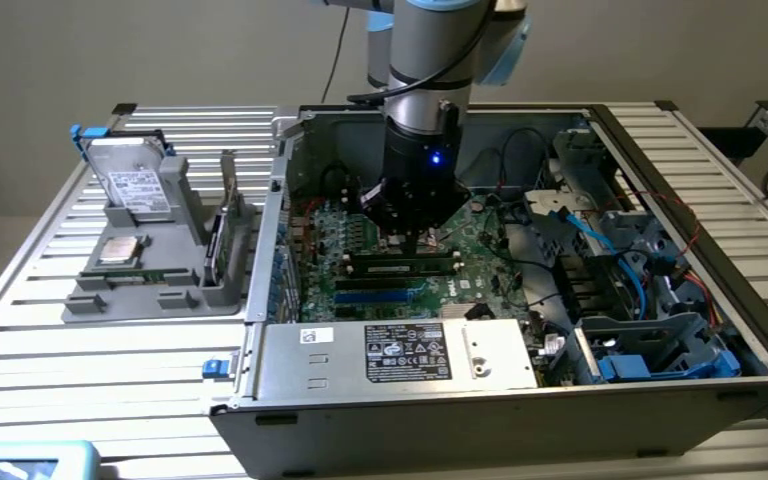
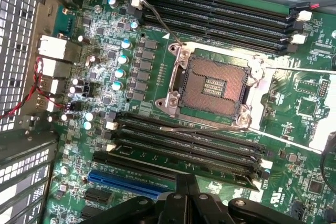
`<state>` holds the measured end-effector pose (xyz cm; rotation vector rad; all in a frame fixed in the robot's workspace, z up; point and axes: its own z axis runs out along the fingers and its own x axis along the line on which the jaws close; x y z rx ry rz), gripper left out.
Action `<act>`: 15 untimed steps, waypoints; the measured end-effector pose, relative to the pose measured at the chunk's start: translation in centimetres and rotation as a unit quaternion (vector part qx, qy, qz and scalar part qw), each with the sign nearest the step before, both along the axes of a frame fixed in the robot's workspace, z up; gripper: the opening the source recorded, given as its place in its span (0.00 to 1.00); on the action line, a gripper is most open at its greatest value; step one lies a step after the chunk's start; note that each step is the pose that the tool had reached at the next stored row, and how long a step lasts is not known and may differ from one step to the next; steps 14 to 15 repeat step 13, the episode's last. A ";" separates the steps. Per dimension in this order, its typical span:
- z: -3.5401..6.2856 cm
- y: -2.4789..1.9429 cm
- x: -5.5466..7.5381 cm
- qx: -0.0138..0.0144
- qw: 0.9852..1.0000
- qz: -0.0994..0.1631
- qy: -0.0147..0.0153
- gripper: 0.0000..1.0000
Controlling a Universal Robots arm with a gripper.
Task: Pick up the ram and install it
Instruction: 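Press down the ram until it locks into place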
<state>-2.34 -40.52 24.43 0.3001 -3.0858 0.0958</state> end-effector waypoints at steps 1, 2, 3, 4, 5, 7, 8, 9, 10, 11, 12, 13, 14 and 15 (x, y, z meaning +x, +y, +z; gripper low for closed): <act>0.00 0.00 0.0 0.000 1.000 -0.005 0.000 0.11; 0.01 0.00 0.0 0.000 1.000 -0.010 0.000 0.11; 0.01 0.00 0.0 0.000 1.000 -0.014 0.000 0.11; 0.00 0.00 0.0 0.000 1.000 -0.015 0.000 0.11; 0.00 0.00 0.0 0.000 1.000 -0.015 0.000 0.11; 0.00 0.00 0.0 0.000 1.000 -0.015 0.000 0.11; 0.00 0.00 0.0 0.000 1.000 -0.015 0.000 0.11; 0.00 0.00 0.0 0.000 1.000 -0.015 0.000 0.11; 0.00 0.00 0.0 0.000 1.000 -0.015 0.000 0.11; 0.00 0.00 0.0 0.000 1.000 -0.015 0.000 0.11; 0.00 0.00 0.0 0.000 1.000 -0.015 0.000 0.11; 0.00 0.00 0.0 0.000 1.000 -0.015 0.000 0.11; 0.00 0.00 0.0 0.000 1.000 -0.015 0.000 0.11; 0.00 0.00 0.0 0.000 1.000 -0.015 0.000 0.11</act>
